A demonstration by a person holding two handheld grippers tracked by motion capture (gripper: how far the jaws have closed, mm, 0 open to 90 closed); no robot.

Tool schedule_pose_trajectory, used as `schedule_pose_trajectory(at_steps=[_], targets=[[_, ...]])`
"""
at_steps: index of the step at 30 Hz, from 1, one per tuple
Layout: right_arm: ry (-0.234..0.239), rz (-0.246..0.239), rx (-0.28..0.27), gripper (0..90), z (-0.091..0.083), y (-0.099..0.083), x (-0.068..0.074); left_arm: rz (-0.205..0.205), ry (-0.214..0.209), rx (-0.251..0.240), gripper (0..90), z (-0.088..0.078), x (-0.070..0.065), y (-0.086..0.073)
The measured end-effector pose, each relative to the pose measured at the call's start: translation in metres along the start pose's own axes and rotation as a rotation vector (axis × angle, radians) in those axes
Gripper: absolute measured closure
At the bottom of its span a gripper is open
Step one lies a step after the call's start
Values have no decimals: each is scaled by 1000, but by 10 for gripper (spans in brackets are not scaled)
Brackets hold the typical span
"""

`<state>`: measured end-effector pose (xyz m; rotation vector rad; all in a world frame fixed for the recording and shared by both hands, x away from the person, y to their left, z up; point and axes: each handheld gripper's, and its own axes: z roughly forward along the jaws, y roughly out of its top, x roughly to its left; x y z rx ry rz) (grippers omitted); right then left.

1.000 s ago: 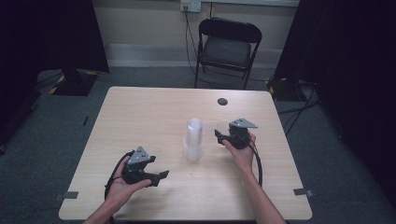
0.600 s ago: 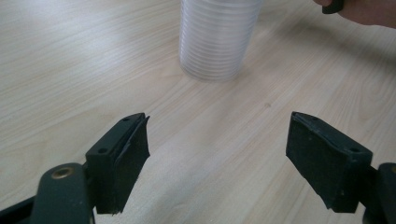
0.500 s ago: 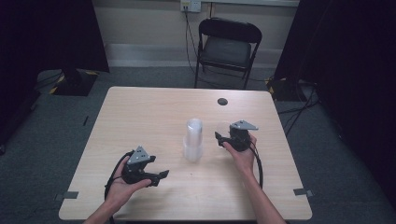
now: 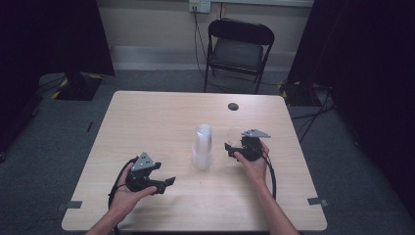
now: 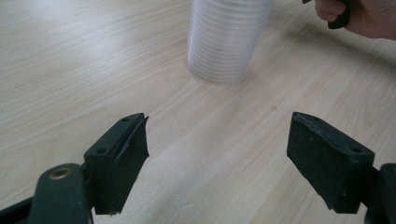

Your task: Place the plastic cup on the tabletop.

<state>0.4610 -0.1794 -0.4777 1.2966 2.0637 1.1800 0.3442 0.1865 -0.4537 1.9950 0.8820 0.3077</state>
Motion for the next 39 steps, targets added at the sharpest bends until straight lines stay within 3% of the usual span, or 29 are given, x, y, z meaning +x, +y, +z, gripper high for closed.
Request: schedule_pose_trajectory(at_steps=[7, 14, 25, 30, 33, 39], targets=[[8, 4, 9, 151, -4, -1, 0, -20, -5, -24, 179, -1, 4, 0], [20, 11, 28, 150, -14, -8, -2, -41, 22, -19, 166, -1, 8, -1], [24, 6, 34, 149, -35, -11, -3, -42, 37, -32, 168, -3, 11, -2], [29, 2, 33, 164, -53, -13, -4, -41, 44, -28, 168, -3, 11, -2], [29, -10, 8, 216, -65, -14, -3, -41, 47, -26, 168, -4, 12, -3], [28, -8, -15, 213, -88, -16, 0, -35, 47, -19, 170, -3, 11, -3]])
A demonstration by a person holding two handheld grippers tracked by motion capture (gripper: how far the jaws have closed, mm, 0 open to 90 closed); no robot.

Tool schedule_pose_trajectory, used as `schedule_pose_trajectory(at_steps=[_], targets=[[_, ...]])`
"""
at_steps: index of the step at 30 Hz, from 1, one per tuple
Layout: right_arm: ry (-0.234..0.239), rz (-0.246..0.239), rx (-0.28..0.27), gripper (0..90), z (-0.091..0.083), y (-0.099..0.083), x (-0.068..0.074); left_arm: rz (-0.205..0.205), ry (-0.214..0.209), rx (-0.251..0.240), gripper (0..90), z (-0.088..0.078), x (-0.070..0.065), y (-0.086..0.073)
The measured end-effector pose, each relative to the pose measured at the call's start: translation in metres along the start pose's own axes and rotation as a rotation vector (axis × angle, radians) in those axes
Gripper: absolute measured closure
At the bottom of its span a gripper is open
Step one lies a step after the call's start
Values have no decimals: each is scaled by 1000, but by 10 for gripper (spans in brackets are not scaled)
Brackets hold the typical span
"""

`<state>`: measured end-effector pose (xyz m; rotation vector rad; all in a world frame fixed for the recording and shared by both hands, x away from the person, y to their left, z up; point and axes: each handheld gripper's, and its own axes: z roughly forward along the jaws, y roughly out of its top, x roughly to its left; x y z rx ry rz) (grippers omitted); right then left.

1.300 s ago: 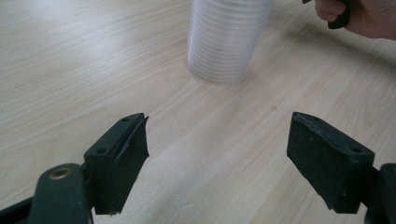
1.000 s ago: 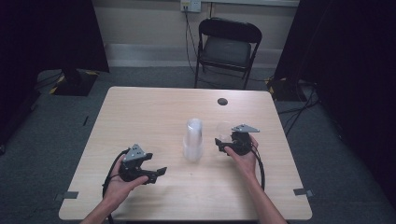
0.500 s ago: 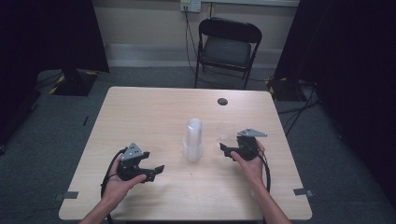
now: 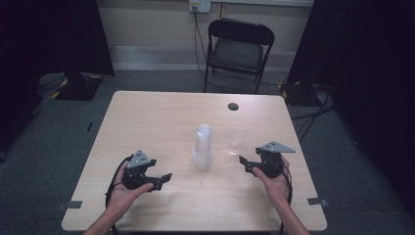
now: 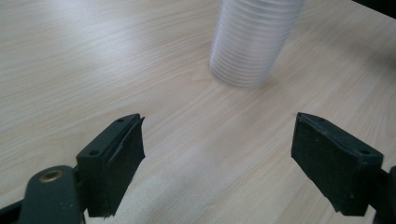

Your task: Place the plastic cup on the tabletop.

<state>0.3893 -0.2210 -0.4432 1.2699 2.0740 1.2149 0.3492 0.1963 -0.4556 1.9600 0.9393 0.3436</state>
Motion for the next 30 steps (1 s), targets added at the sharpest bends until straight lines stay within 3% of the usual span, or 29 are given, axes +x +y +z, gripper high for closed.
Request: schedule_pose_trajectory(at_steps=[12, 20, 27, 30], targets=[[1, 19, 7, 210, -30, -15, 1, -19, 21, -2, 171, -1, 2, -1], [-19, 19, 42, 208, -51, -31, 5, 0, 28, 15, 171, 0, 0, -1], [-32, 54, 51, 206, -52, -48, -1, -25, 44, 38, 172, 3, 3, -2], [-37, 45, 63, 206, -50, -49, -1, -25, 48, 34, 171, 4, 4, -2]])
